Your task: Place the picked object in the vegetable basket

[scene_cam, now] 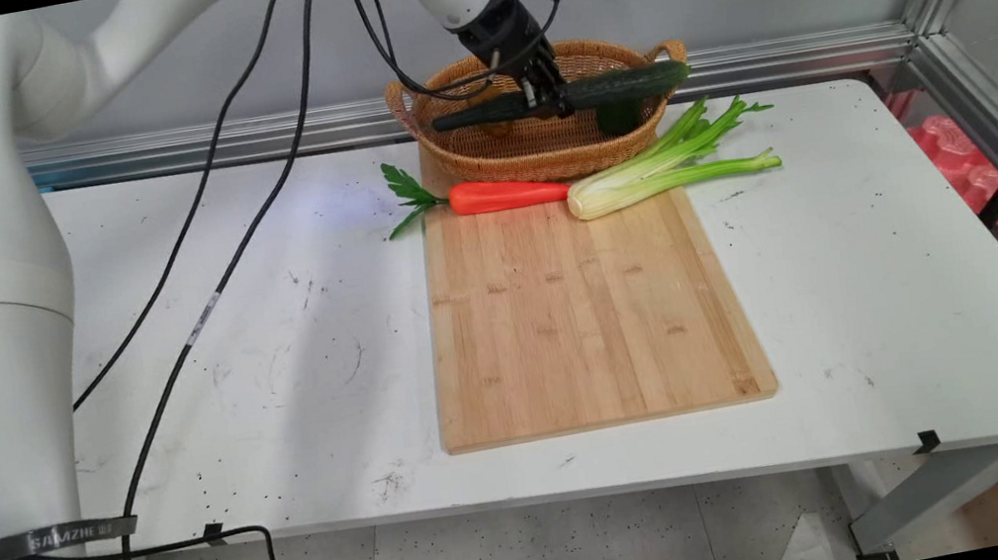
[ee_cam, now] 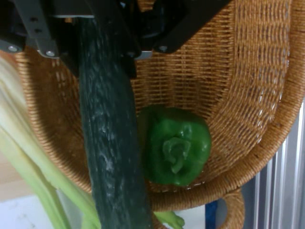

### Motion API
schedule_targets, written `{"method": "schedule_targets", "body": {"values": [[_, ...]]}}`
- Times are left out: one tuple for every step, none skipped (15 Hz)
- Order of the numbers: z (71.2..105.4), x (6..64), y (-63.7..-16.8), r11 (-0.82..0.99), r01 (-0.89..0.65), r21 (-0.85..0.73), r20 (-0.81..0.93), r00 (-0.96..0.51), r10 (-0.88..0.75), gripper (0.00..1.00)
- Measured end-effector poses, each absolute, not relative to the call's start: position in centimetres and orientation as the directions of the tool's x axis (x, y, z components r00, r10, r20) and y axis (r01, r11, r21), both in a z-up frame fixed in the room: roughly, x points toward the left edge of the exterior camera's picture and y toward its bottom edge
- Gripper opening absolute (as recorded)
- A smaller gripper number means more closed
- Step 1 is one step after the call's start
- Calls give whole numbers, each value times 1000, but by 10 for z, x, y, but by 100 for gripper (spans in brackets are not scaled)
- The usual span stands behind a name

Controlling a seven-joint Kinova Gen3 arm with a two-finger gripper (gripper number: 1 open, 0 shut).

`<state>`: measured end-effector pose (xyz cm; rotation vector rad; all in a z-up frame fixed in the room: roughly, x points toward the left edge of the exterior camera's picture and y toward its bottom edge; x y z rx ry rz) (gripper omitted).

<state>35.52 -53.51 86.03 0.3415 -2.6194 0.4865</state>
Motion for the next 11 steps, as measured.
{"method": "schedule_targets", "body": {"values": [[857,356,-538,907,-313,-280,472,-868,-154,0],[854,357,-541,908,-311,-281,471,-869,-152,0],[853,357,-542,908,-310,-282,470,-870,-151,0],[850,358,-545,909,-308,-282,469,-871,-149,0],[848,358,-546,910,-305,-281,468,-871,-148,100],[847,358,-547,911,-304,-280,468,-871,-146,100],[845,358,-548,912,-301,-279,469,-871,-144,100],[844,358,-549,913,-300,-277,470,-871,-144,100],[843,358,-549,913,-301,-275,471,-870,-144,100],[843,357,-548,913,-303,-273,475,-868,-146,100],[844,356,-547,913,-306,-271,478,-866,-149,100]]}}
